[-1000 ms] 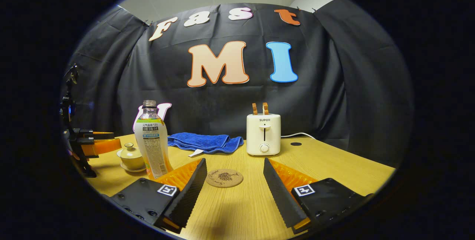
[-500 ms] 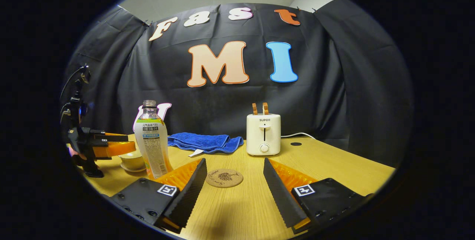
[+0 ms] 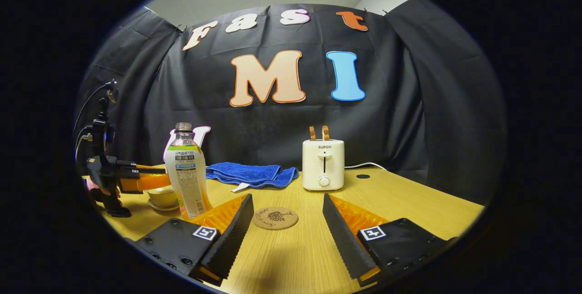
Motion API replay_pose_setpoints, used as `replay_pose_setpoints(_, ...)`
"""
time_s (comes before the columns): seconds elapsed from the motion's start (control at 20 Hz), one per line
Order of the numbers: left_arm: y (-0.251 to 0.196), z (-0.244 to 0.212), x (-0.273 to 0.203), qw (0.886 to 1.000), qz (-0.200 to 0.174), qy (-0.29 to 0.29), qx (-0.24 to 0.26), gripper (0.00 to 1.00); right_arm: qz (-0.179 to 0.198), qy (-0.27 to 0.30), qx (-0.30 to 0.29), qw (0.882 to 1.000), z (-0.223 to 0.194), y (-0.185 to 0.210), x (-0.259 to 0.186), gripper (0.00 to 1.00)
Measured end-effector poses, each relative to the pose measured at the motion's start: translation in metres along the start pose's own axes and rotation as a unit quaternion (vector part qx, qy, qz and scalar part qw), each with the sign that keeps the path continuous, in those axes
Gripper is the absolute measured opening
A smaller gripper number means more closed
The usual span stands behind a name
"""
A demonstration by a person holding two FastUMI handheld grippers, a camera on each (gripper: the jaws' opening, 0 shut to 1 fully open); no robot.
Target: Open the teacup lid with one hand, grasp the water bottle and pour water into the teacup with the other hand; after pouring, place the water bottle on the coaster and then close the teacup lid.
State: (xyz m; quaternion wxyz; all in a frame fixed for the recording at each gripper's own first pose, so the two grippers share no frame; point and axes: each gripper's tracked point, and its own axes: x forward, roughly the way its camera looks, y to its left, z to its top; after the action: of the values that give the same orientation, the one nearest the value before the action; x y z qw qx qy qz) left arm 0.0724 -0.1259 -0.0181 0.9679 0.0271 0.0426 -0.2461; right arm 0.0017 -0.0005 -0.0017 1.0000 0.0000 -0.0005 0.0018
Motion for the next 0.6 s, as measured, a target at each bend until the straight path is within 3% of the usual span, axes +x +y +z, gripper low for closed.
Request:
replay_pose_setpoints(0.15,0.003,0.002,-0.002,1.0,0.007,-0.004,-0.003,0.39,0.0,0.0,0.0,1.0,0.0,0.0,-0.001,0.94)
replay_pose_setpoints(0.2,0.005,0.003,-0.004,1.0,0.012,-0.006,-0.005,0.3,0.0,0.0,0.0,1.0,0.0,0.0,0.0,0.97)
replay_pose_setpoints(0.6,0.018,0.011,-0.014,0.998,0.044,-0.035,-0.03,0.3,0.0,0.0,0.0,1.0,0.0,0.0,0.0,0.94)
